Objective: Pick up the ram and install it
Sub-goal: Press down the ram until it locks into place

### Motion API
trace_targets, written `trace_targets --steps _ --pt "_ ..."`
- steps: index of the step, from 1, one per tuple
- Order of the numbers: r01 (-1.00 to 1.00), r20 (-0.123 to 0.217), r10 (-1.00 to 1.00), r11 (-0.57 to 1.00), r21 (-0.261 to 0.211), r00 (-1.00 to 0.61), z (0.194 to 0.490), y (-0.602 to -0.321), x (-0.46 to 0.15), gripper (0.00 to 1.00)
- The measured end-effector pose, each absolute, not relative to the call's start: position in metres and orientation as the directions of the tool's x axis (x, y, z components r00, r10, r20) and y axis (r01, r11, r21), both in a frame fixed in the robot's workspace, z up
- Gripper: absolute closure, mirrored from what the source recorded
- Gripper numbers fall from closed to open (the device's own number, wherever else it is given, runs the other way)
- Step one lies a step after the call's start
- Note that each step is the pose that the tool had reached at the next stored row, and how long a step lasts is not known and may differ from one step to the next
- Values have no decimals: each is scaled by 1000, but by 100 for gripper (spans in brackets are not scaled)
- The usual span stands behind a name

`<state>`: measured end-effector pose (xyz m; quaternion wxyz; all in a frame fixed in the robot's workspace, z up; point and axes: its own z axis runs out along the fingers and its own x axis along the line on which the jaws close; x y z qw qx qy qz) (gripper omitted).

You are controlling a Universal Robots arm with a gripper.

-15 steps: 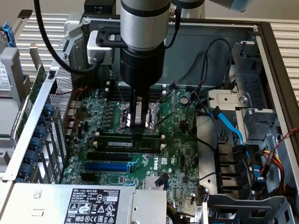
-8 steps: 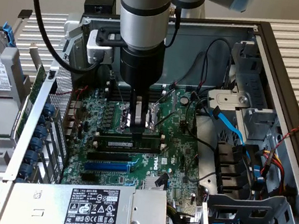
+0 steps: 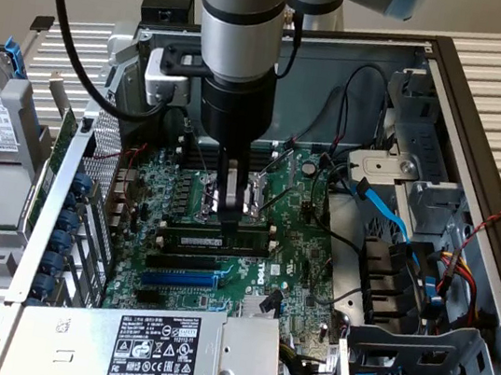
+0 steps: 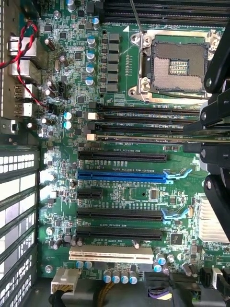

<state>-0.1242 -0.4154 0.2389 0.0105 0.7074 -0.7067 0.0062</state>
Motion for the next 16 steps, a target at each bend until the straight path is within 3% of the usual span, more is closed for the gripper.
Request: trace_targets --steps 11,16 --pt "-1000 24 -1000 -1 4 1 245 -415 -131 78" --pt "-1000 24 -1000 -1 4 1 246 -416 -132 89"
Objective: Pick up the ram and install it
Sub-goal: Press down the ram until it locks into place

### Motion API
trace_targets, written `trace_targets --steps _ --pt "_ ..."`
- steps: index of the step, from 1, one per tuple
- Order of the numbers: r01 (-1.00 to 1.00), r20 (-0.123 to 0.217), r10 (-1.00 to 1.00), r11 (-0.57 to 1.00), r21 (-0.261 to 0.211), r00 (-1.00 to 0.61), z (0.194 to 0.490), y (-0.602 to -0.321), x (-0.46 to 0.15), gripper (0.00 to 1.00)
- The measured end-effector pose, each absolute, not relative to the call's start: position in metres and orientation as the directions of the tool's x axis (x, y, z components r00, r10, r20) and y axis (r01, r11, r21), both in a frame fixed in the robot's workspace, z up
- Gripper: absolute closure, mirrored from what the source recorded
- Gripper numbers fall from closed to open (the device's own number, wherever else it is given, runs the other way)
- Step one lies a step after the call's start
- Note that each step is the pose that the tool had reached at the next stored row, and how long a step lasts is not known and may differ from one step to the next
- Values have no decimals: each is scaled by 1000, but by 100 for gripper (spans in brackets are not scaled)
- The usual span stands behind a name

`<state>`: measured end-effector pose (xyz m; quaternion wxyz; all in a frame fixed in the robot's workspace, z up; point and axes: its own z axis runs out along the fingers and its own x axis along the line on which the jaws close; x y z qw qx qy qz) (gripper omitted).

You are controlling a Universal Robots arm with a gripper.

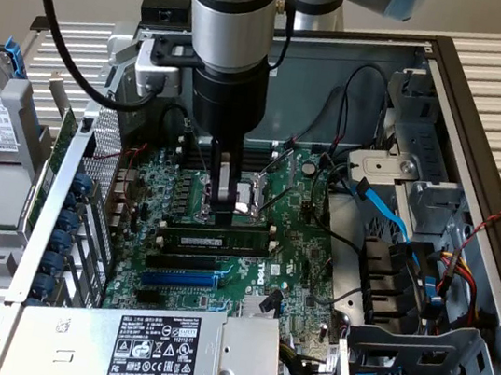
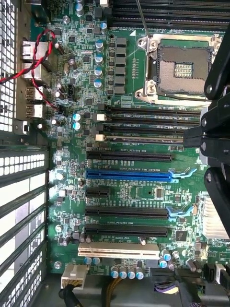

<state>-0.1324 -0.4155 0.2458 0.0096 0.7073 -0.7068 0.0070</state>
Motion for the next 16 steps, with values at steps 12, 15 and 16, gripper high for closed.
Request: trace_targets --steps 12,15,16 --pt "-1000 19 -999 25 4 -25 245 -416 -133 89" --pt "-1000 19 -999 27 4 -27 245 -416 -133 89" --pt "-1000 19 -999 27 4 -27 245 -416 -133 89"
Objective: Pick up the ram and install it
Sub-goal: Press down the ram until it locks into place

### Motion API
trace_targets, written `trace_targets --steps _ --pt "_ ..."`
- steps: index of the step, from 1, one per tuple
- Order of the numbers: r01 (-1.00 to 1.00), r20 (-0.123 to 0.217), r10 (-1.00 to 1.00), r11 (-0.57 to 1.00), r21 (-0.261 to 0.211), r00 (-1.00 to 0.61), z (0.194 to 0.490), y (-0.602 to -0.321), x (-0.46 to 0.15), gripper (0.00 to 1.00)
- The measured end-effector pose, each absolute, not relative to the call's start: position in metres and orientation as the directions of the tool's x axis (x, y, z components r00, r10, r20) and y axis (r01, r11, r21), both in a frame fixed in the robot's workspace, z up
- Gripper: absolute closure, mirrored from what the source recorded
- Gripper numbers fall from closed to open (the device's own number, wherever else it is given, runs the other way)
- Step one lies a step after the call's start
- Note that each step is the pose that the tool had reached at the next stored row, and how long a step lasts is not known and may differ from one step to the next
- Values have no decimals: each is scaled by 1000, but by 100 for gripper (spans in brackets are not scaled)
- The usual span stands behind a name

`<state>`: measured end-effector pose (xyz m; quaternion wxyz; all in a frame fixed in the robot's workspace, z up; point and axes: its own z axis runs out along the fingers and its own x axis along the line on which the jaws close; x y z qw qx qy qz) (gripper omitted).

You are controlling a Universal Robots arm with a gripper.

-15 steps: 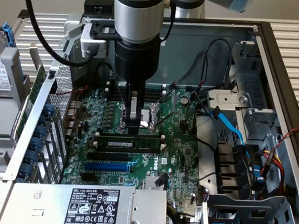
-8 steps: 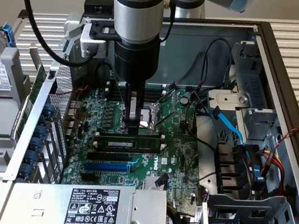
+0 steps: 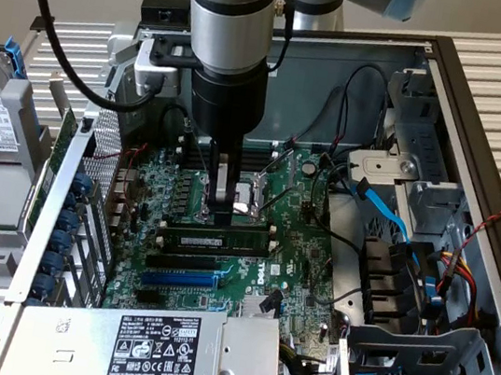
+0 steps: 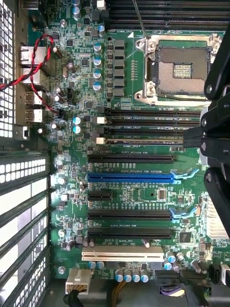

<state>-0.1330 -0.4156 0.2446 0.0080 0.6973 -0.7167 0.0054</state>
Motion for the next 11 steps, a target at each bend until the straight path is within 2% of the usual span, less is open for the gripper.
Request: trace_targets --steps 11 --pt "-1000 18 -999 28 4 -28 243 -416 -133 89"
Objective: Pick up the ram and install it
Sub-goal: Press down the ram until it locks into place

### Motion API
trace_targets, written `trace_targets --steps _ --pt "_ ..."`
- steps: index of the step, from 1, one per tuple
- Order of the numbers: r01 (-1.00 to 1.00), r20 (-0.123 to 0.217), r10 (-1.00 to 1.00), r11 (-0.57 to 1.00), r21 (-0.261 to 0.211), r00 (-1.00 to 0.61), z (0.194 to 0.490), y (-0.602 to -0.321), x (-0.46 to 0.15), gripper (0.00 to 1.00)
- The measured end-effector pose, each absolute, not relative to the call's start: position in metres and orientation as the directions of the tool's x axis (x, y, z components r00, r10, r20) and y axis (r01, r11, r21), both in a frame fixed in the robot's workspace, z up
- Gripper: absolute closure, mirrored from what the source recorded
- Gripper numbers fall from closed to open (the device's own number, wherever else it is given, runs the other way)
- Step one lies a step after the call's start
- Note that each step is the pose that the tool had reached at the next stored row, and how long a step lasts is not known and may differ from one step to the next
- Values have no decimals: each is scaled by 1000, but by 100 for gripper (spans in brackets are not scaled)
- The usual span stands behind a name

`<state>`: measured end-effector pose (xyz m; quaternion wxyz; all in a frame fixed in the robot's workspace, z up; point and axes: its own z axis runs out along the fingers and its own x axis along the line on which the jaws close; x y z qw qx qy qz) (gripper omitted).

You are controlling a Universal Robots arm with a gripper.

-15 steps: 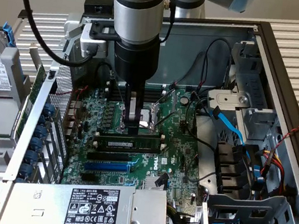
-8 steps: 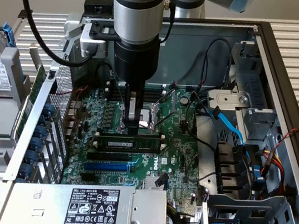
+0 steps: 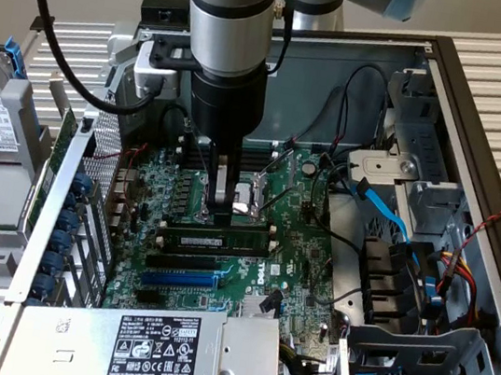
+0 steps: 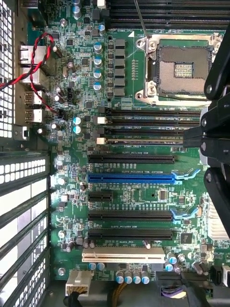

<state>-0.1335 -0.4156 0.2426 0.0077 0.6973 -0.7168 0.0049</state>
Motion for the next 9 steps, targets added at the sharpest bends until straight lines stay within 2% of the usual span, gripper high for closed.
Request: trace_targets --steps 9 --pt "-999 18 -999 29 15 -29 242 -413 -133 89"
